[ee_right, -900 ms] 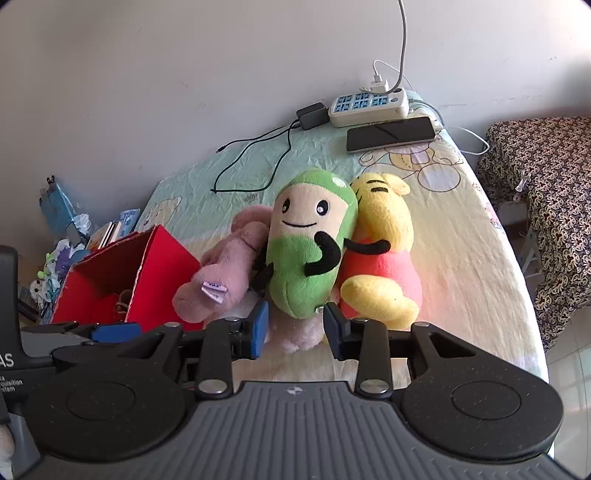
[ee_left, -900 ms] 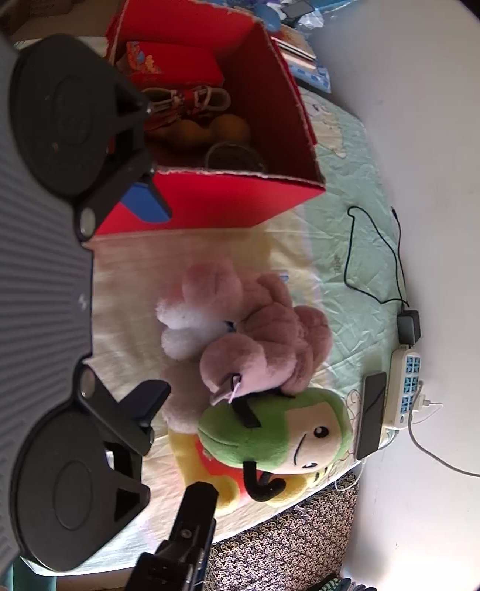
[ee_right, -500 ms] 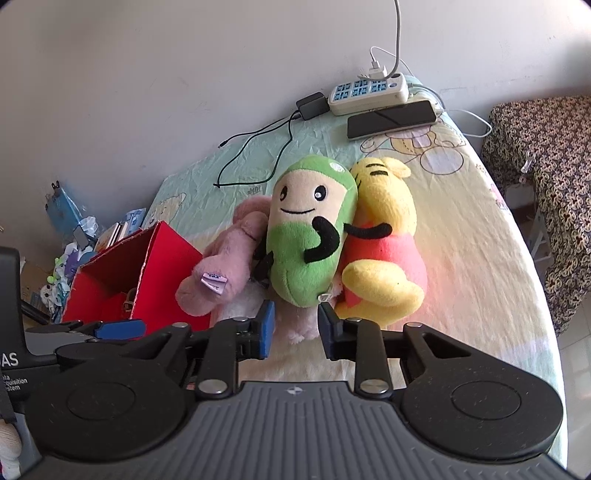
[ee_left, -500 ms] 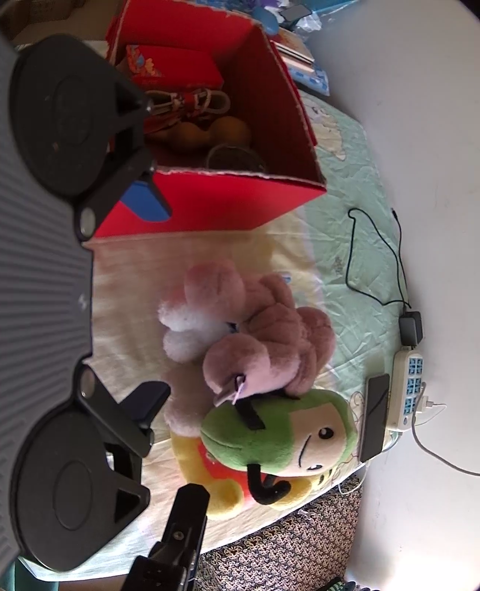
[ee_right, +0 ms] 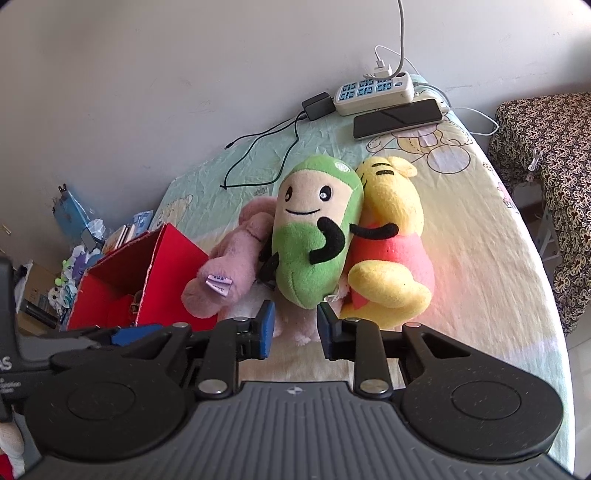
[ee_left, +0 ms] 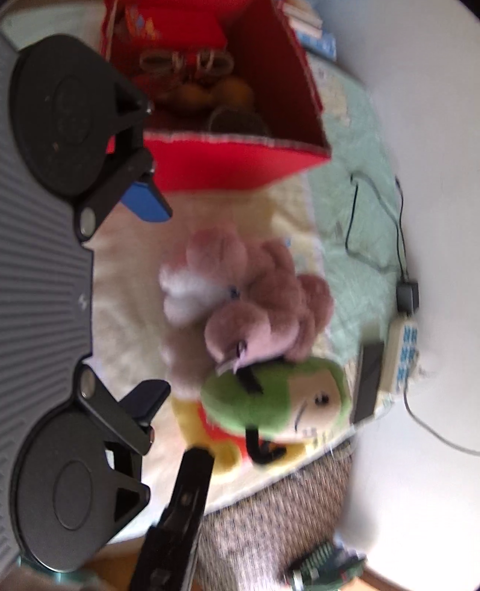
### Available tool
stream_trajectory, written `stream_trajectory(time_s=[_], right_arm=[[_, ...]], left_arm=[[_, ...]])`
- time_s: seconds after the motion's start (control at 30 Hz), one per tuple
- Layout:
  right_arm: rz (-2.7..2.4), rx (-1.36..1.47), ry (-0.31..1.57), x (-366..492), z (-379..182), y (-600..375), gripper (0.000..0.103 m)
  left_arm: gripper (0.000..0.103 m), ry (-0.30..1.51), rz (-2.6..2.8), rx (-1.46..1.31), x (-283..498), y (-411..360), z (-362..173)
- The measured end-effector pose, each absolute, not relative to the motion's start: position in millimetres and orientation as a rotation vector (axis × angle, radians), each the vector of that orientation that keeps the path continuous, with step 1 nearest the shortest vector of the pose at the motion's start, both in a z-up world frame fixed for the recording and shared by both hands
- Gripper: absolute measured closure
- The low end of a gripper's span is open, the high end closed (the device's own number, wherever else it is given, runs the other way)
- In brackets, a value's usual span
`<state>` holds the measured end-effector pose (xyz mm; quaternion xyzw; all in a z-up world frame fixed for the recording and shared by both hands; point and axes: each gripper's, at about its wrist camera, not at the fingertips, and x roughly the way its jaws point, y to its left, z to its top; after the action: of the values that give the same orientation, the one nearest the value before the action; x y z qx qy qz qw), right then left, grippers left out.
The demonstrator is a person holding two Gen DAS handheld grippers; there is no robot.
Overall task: Organize objects
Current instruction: 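Move the right gripper to the green-and-cream bean plush, then close the right gripper on the green bean plush and lift it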
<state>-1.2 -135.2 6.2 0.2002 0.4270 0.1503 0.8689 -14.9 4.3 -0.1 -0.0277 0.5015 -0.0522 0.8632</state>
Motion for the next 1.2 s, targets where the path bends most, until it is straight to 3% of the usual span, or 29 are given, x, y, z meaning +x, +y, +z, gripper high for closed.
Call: stream_trajectory(time_s=[0.4,0.53,0.73,1.07,1.2], right_arm=[[0.325,0.475,0.818,33,18,-155,0.073],[0.319,0.482,0.815,47,12,-158,0.067],[0.471,0.573,0.800,54,18,-158,0.067],[0.560,0.529,1.020,77,-6,-103,0.067],[0.549,0.621,1.100,86,-21,-98,0.062]], left_arm=[[0.013,0.863,-0.319,-0.098,-8,14,42],[0.013,0.846,-0.389,-0.131,6,13,50],[0.013,0.854,-0.420,-0.073,14,8,38],[0.011,0.969,-0.372,-0.179,23,52,2],[0.009,0.986,-0.380,-0.156,37,47,-9]])
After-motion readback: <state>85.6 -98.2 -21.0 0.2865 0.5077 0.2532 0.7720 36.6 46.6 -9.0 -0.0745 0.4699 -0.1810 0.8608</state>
